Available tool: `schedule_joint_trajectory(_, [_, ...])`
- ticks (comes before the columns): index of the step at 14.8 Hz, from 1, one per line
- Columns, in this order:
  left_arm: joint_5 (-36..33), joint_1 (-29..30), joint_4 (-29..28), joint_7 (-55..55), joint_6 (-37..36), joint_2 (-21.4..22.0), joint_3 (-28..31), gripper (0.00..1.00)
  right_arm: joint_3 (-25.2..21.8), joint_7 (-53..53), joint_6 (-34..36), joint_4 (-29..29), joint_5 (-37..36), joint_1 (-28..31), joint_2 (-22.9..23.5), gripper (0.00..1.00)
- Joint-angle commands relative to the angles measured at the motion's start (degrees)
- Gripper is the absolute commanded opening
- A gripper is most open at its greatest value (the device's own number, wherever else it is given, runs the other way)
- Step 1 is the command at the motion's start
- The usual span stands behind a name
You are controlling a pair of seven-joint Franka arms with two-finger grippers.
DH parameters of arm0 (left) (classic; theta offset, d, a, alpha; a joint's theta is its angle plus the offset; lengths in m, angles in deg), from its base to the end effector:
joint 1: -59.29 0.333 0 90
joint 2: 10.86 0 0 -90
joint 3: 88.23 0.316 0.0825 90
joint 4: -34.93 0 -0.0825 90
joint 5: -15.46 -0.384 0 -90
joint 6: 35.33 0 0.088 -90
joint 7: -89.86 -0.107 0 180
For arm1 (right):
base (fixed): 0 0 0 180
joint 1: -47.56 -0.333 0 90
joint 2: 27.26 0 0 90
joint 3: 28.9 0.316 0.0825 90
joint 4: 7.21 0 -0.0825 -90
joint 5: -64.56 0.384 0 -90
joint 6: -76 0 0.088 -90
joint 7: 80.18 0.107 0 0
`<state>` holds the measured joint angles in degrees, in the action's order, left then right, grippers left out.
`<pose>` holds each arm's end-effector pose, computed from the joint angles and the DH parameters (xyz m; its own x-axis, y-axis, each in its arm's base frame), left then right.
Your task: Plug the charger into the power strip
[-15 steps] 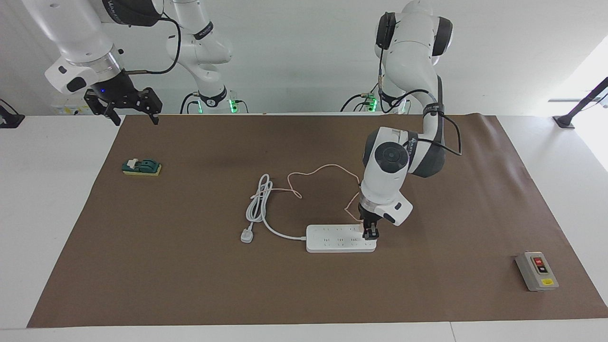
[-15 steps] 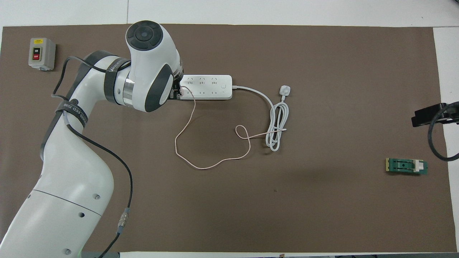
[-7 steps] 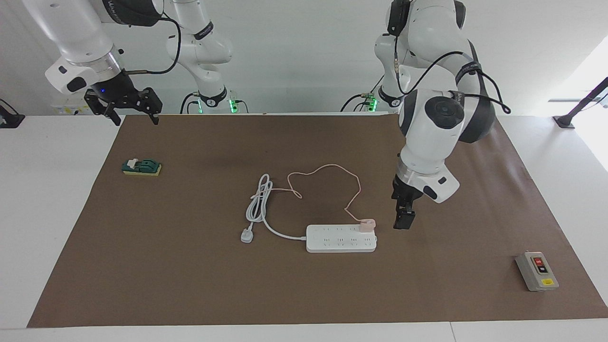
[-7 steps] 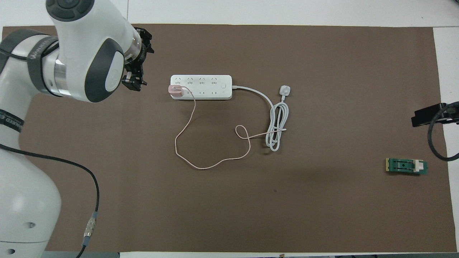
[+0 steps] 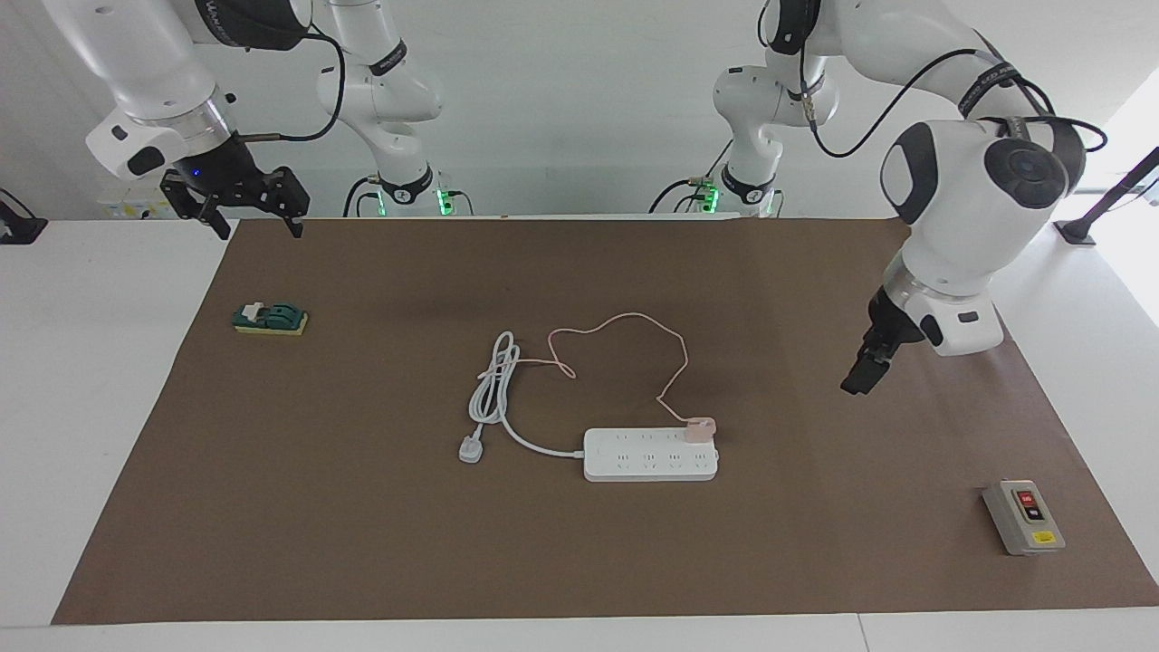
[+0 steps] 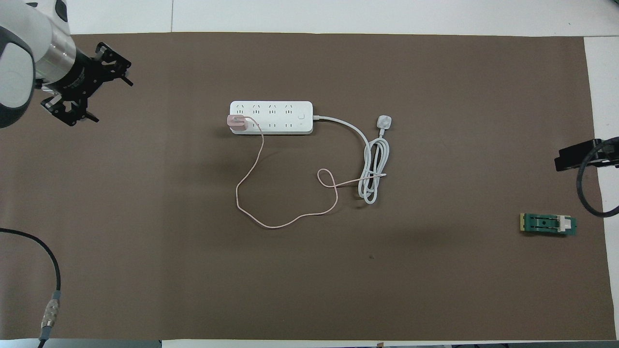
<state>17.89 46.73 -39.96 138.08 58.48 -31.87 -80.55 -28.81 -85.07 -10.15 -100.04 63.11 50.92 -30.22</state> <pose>0.6600 -0.0761 0.5325 0.7301 0.6831 -0.0179 0.6826 -0.7302 -0.0287 0.5297 -0.0331 0.6238 0.9974 0.0267 -0.0668 0.0280 -0.9994 0.0198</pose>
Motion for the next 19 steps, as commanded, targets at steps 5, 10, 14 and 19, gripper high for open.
schedule_joint_trajectory(5, [-1.6,7.6,-5.1,-16.2,-3.7,7.1,-0.7,1.0,0.5,-1.2,0.4,-1.0,0.4,0.9,-1.1,1.0])
schedule_joint_trajectory(10, [-1.6,7.9,-19.2,-16.6,5.1,15.3,-1.4,1.0,0.5,-1.2,0.5,-1.0,0.4,0.9,-1.1,1.0])
schedule_joint_trajectory(14, [-1.5,9.7,-22.0,-25.4,11.3,16.3,-4.6,1.0,0.5,-1.2,0.5,-1.0,0.4,1.0,-1.1,1.0])
schedule_joint_trajectory(19, [-1.4,9.0,-29.0,-31.4,11.8,20.1,-4.6,1.0,0.5,-1.2,0.5,-1.0,0.4,0.9,-1.1,1.0])
